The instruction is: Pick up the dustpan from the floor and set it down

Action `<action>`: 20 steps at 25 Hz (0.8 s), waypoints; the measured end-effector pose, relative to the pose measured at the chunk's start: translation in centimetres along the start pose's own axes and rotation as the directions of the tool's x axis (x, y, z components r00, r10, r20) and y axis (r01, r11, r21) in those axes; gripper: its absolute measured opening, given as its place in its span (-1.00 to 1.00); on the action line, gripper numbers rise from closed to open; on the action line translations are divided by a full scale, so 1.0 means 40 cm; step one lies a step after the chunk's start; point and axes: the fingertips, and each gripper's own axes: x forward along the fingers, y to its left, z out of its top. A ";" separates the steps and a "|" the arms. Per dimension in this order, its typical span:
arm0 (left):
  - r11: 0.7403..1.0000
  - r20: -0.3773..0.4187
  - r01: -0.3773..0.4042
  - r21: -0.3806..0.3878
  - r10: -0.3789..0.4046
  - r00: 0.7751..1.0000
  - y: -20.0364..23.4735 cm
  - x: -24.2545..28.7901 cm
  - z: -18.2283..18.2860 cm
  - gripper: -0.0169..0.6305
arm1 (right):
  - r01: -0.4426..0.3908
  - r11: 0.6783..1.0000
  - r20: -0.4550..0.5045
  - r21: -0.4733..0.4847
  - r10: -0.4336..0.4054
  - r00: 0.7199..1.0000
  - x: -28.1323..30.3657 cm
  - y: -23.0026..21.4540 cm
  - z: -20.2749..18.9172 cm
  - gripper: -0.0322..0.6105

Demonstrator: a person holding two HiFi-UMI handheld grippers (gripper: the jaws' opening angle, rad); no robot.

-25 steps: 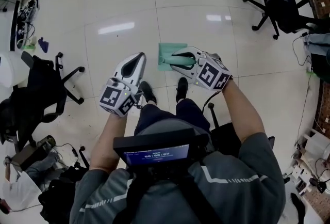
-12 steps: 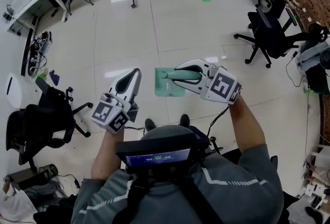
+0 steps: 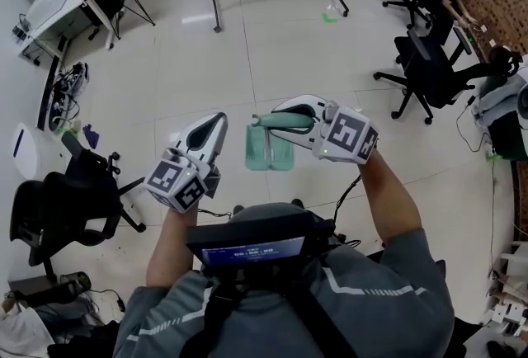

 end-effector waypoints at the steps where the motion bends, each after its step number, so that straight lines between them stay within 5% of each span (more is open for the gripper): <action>1: 1.000 -0.003 0.002 0.007 -0.002 1.000 0.001 -0.002 0.000 -0.88 | -0.002 1.000 0.000 0.000 0.002 1.000 0.004 0.000 0.003 -0.43; 20: 0.998 0.011 -0.024 -0.050 0.025 1.000 0.068 -0.030 -0.008 -0.87 | 0.023 0.999 0.006 0.030 -0.024 1.000 0.037 -0.031 0.015 -0.44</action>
